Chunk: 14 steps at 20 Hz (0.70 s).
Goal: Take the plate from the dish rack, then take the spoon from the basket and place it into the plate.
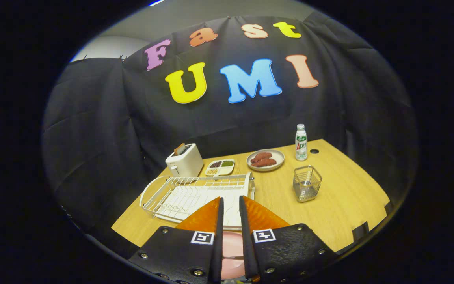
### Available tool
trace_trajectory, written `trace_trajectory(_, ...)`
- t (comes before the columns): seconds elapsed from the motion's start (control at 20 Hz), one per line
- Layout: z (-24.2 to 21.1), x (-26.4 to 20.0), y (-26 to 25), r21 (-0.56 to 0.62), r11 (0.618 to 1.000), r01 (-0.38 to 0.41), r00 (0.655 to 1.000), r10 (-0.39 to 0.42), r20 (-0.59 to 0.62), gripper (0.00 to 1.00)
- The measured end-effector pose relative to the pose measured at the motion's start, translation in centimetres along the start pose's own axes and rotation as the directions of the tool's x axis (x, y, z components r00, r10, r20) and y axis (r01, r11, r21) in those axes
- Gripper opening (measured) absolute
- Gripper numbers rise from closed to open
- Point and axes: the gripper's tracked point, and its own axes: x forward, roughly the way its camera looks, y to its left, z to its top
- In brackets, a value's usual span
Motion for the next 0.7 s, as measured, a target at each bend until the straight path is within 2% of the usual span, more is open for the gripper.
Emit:
trace_trajectory(0.2, 5.7, -0.4, -3.7, -0.047, 0.997, 0.055, 0.993, -0.050, 0.110, 0.22)
trace_trajectory(0.4, 11.4, -1.0, -7.6, -0.070, 0.991, 0.117, 0.971, -0.100, 0.215, 0.21)
trace_trajectory(0.7, 16.4, -1.4, -13.5, -0.088, 0.979, 0.186, 0.940, -0.152, 0.304, 0.22)
